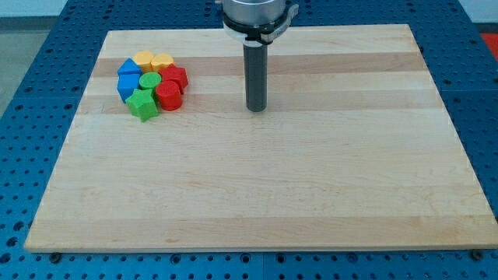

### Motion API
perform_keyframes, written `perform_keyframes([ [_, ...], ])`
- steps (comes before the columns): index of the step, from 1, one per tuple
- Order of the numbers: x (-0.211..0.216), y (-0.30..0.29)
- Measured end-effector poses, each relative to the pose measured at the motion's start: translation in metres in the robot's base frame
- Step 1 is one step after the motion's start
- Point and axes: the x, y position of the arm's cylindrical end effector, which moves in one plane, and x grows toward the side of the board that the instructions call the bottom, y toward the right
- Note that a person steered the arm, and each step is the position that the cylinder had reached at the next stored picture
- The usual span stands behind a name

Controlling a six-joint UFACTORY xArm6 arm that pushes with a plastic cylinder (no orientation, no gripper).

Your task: Point your arm at the blue triangle

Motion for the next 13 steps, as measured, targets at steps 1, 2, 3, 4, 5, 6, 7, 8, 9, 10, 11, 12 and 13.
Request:
perform_keyframes([
  [1,0.0,0.0],
  [2,0.0,0.0],
  [3,-0.024,0.0],
  [4,-0.036,-0.001],
  [5,-0.047,-0.009],
  [6,-0.096,-0.05],
  [7,-0.097,-0.05],
  [8,-0.143,-0.085],
  [9,-0.148,-0.104],
  [10,-0.18,-0.151],
  [11,-0.205,-0.171],
  [12,-0.204,-0.183],
  [13,-0.204,-0.197],
])
